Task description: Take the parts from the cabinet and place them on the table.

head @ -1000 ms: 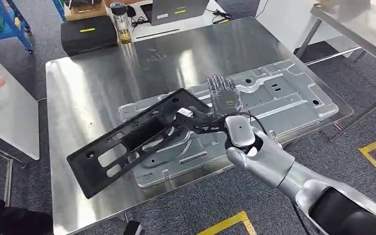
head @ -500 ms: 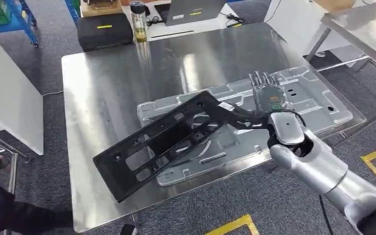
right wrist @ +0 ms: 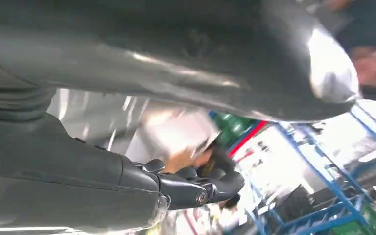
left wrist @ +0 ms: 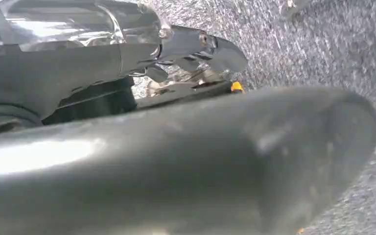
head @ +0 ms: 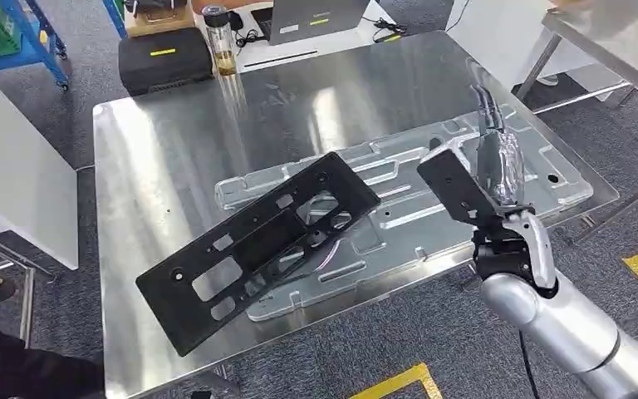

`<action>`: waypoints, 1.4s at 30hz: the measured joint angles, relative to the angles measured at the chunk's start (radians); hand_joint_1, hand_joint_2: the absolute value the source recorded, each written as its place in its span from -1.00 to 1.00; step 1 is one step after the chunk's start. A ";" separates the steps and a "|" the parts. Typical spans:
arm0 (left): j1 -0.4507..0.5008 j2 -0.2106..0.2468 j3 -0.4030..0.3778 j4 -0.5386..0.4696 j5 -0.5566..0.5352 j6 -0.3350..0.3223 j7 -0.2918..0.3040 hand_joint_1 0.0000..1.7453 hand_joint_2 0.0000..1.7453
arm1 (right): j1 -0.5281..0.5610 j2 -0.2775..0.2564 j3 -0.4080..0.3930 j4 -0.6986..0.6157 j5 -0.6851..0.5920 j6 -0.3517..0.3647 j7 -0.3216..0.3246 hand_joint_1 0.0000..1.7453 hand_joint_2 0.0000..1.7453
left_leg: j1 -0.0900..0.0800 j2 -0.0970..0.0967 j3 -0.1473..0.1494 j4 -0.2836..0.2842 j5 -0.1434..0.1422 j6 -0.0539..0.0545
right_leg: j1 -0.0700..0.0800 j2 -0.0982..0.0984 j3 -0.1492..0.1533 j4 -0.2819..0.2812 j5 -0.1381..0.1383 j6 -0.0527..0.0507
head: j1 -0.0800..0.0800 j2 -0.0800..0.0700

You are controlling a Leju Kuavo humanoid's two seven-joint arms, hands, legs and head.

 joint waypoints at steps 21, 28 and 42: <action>0.024 0.019 0.035 0.001 0.023 -0.008 0.001 -1.00 -1.00 | 0.138 0.069 -0.116 -0.275 -0.008 -0.106 -0.104 -1.00 -1.00 | -0.011 0.003 0.045 -0.287 0.241 0.042 | 0.002 0.009 0.150 -0.036 -0.113 0.025 | 0.028 0.000; 0.027 0.021 0.039 0.001 0.033 -0.010 -0.003 -1.00 -1.00 | 0.200 0.098 -0.115 -0.290 -0.019 -0.136 -0.144 -1.00 -1.00 | 0.000 0.001 0.008 -0.173 0.097 0.004 | 0.003 0.005 0.088 -0.054 -0.024 -0.015 | 0.005 0.000; 0.029 0.032 0.047 0.001 0.056 -0.007 -0.029 -1.00 -1.00 | 0.376 0.145 -0.165 -0.297 -0.061 -0.153 -0.244 -1.00 1.00 | 0.000 -0.003 0.251 -0.353 0.111 0.044 | -0.002 0.005 -0.055 0.045 -0.002 0.041 | -0.018 0.000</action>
